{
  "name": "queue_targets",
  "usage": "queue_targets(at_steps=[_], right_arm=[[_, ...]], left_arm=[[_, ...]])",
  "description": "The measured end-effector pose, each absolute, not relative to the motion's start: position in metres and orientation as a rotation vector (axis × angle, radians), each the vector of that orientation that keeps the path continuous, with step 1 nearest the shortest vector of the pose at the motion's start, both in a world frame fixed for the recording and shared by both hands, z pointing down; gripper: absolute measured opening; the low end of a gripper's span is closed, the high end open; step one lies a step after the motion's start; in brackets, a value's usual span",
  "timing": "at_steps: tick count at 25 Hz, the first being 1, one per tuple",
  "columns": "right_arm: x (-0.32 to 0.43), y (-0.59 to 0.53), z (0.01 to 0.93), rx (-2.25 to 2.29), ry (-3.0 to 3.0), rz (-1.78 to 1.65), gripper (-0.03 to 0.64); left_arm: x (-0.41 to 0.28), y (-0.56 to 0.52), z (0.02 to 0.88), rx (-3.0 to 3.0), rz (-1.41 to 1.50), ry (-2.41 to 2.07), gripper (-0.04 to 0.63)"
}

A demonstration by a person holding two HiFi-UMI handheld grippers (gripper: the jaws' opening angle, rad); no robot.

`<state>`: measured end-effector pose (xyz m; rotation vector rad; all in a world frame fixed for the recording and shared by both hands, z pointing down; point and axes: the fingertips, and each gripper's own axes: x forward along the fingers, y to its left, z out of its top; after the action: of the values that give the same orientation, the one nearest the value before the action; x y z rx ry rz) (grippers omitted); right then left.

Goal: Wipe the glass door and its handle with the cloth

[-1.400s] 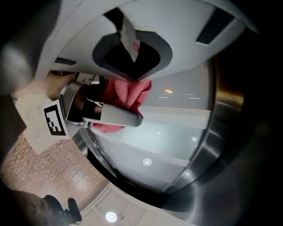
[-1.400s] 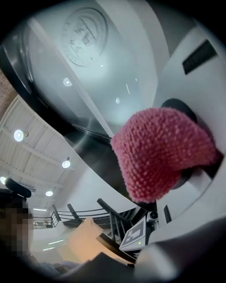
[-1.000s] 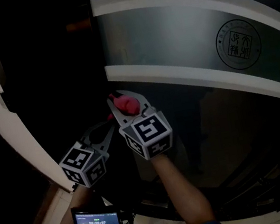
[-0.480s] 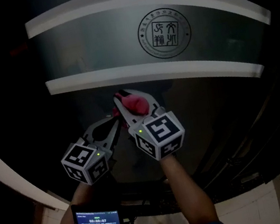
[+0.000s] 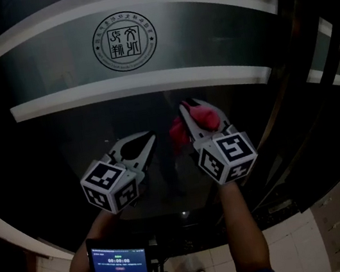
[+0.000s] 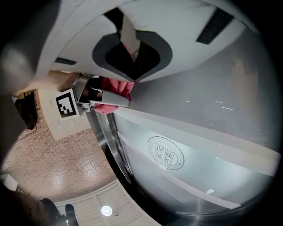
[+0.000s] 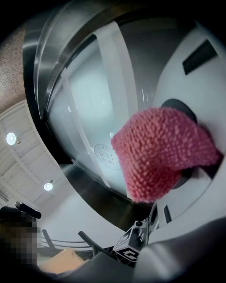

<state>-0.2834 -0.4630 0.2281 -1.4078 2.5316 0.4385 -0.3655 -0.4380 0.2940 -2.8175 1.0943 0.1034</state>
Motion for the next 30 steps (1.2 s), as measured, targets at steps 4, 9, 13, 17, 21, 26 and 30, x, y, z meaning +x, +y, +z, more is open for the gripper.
queue_targets(at_steps=[4,9,13,17,21,26,30], right_arm=[[-0.229,-0.467,0.229,-1.522,2.510,0.457,0.078],[-0.212,-0.469,0.231,-1.545,2.529,0.489,0.078],[-0.226,-0.467,0.233,-1.518,2.536,0.486,0.078],[-0.284,-0.460,0.237,-1.385,2.588,0.452,0.078],[-0.383,-0.445,0.246,-1.149,2.671,0.453,0.078],[-0.512,-0.430,0.264,-0.883,2.716,0.404,0.078],[-0.611,-0.425,0.291,-0.715,2.793,0.326,0.078]], left_arm=[[-0.336,-0.436,0.295,-2.830,0.090,1.065,0.011],[-0.320,-0.436,0.298,-2.836,0.081,1.058,0.011],[-0.331,-0.437,0.301,-2.832,0.078,1.086,0.011],[-0.367,-0.437,0.302,-2.805,0.088,1.147,0.011],[-0.429,-0.435,0.311,-2.762,0.086,1.265,0.011],[-0.531,-0.427,0.324,-2.651,0.022,1.436,0.011],[-0.616,-0.419,0.341,-2.581,0.000,1.593,0.011]])
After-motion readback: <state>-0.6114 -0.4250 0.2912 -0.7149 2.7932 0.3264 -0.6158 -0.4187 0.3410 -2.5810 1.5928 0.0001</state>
